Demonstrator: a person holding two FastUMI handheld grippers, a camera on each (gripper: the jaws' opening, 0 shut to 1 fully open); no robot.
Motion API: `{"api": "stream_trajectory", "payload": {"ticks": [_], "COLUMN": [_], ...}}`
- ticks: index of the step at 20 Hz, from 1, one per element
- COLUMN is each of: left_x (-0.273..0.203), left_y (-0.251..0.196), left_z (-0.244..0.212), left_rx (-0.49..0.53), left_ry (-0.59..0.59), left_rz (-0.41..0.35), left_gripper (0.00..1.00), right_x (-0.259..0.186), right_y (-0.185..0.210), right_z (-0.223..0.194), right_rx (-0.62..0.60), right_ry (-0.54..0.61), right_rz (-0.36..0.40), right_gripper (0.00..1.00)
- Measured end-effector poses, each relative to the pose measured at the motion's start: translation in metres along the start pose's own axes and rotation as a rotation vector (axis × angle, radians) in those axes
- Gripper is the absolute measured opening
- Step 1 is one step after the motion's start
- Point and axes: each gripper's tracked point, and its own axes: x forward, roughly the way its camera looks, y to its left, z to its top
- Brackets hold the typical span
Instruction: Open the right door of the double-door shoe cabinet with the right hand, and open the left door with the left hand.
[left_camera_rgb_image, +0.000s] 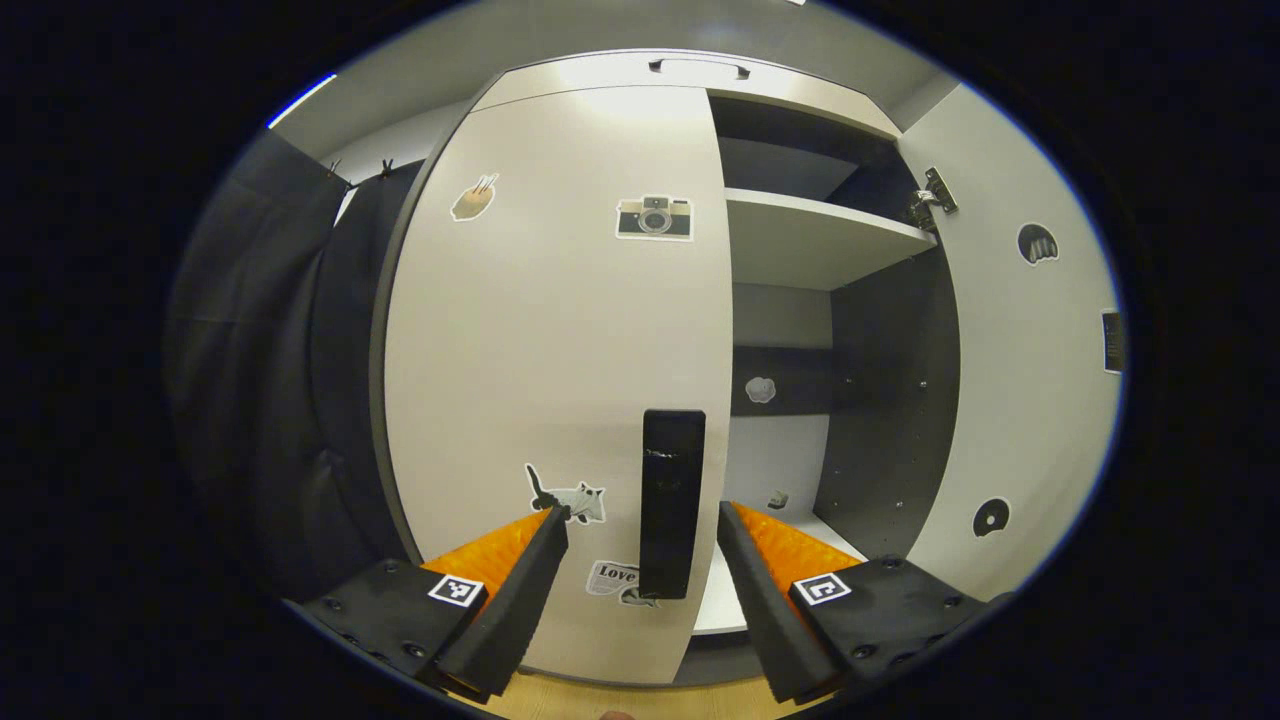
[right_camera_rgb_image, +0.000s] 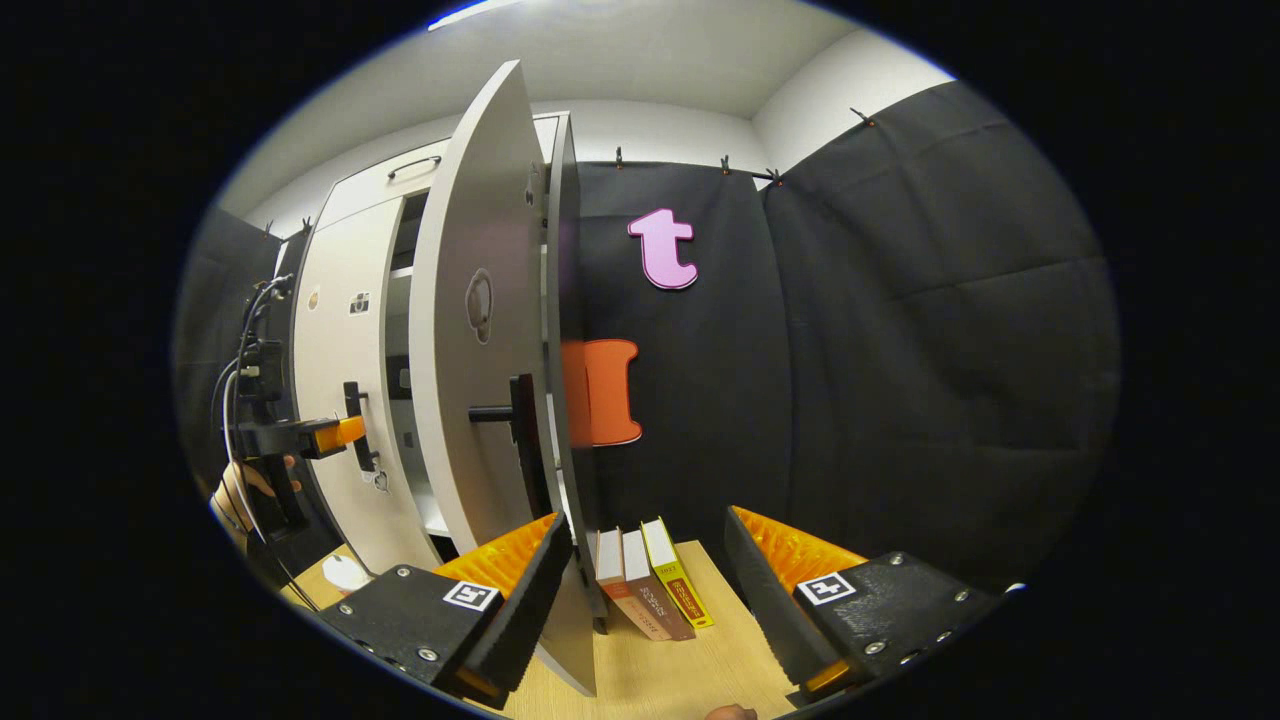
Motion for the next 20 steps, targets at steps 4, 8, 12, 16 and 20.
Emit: {"api": "stream_trajectory", "payload": {"ticks": [4,8,12,16,20], "left_x": [0.009,0.015,0.017,0.017,0.013], "left_y": [-0.002,-0.003,-0.018,-0.017,-0.016], "left_z": [-0.006,-0.004,-0.006,-0.007,-0.009], "left_rx": [0.016,0.036,0.022,0.042,0.054], "left_ry": [0.012,-0.005,0.001,0.006,0.019], "left_rz": [0.005,-0.001,-0.056,-0.061,-0.082], "left_gripper": [0.96,0.85,0.54,0.37,0.29], "right_x": [0.000,0.000,0.001,-0.002,-0.007], "right_y": [0.000,0.001,-0.002,-0.005,-0.002], "right_z": [0.001,0.002,0.005,0.007,0.007], "right_rx": [0.002,0.003,0.002,0.003,-0.004], "right_ry": [-0.004,-0.008,-0.021,-0.026,-0.020], "right_rz": [-0.005,-0.007,-0.027,-0.040,-0.037], "right_gripper": [0.93,0.93,0.93,0.93,0.93]}}
